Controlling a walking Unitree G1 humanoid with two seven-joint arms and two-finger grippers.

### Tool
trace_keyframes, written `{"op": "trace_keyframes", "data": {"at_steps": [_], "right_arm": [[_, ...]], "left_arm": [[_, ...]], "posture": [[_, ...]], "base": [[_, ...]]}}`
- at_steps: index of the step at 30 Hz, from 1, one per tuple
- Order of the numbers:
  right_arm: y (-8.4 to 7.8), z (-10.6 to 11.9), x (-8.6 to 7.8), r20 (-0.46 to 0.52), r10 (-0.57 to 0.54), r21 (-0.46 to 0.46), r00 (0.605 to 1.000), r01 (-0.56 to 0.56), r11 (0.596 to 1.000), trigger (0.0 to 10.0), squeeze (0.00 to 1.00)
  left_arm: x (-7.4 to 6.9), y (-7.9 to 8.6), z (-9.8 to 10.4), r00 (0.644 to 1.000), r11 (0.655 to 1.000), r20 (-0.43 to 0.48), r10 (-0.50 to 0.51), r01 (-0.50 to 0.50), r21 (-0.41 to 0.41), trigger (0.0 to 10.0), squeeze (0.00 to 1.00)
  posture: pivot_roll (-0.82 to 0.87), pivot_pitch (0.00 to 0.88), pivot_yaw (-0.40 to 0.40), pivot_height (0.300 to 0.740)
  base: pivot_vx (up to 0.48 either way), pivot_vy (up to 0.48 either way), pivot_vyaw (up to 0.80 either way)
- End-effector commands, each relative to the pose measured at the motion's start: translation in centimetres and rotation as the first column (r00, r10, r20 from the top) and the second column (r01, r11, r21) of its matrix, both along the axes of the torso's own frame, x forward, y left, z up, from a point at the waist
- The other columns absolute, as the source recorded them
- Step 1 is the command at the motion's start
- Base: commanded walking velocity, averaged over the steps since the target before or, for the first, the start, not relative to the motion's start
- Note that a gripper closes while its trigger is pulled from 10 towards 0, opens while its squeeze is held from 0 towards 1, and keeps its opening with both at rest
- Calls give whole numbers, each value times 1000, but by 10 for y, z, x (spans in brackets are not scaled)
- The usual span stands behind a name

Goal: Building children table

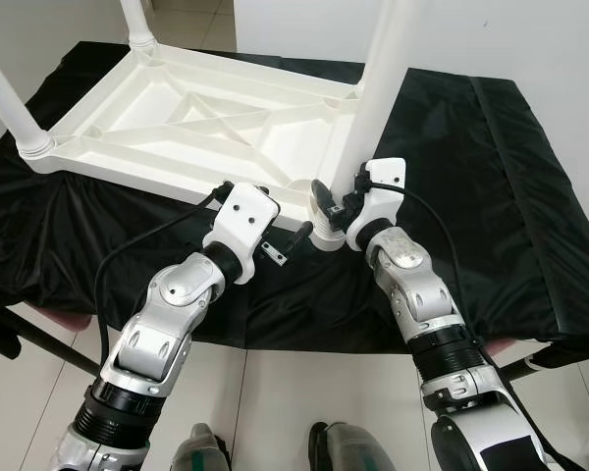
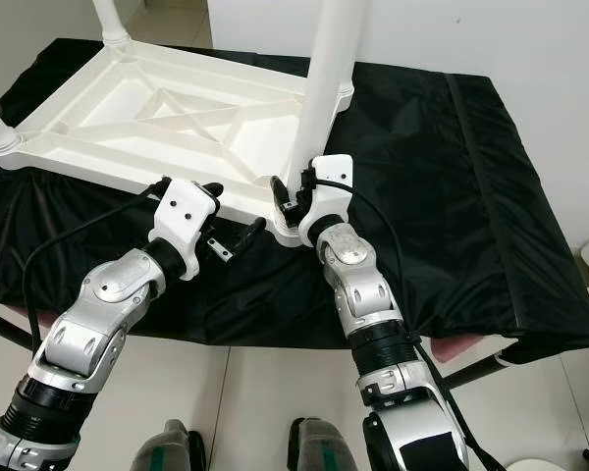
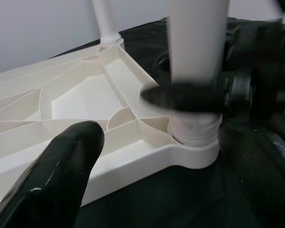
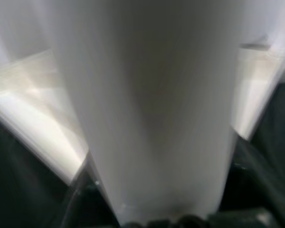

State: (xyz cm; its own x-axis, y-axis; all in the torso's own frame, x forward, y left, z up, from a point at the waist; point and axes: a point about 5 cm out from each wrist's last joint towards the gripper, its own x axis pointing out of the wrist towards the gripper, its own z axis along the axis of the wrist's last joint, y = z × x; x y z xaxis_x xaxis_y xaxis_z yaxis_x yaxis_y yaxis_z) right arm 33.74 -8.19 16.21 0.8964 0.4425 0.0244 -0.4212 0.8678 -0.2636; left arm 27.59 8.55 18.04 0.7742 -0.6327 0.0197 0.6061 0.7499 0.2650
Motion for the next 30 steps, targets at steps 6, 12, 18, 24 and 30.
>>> {"op": "trace_keyframes", "data": {"at_steps": [6, 12, 18, 24, 30], "right_arm": [[-9, -22, 3, -177, -46, 117, 983, 68, 991, 10000, 0], [-22, -22, 8, -204, -100, 182, 974, 138, 973, 10000, 0], [-25, -24, 6, -171, -100, 159, 980, 128, 979, 10000, 0], [-25, -30, -6, -139, -67, 155, 988, 89, 984, 10000, 0], [-29, -37, -12, -136, -81, 180, 987, 105, 978, 10000, 0]], "left_arm": [[-3, 2, 0, 1000, 1000, -6, -3, 3, 0, 10000, 0], [-2, 2, 1, 1000, 1000, -6, -3, 3, 0, 10000, 0], [-2, 2, 1, 1000, 1000, -6, -7, 7, 1, 10000, 0], [-2, 2, 1, 1000, 1000, -4, -7, 7, 5, 10000, 0], [-2, 4, 1, 1000, 1000, -5, 0, 0, 3, 10000, 0]], "posture": [[-2, 76, -19, 740], [-4, 74, -16, 740], [-6, 73, -12, 740], [2, 74, -16, 740], [0, 74, -12, 740]], "base": [[0, 0, 0], [0, 0, 0], [0, 0, 0], [0, 0, 0], [0, 0, 0]]}}
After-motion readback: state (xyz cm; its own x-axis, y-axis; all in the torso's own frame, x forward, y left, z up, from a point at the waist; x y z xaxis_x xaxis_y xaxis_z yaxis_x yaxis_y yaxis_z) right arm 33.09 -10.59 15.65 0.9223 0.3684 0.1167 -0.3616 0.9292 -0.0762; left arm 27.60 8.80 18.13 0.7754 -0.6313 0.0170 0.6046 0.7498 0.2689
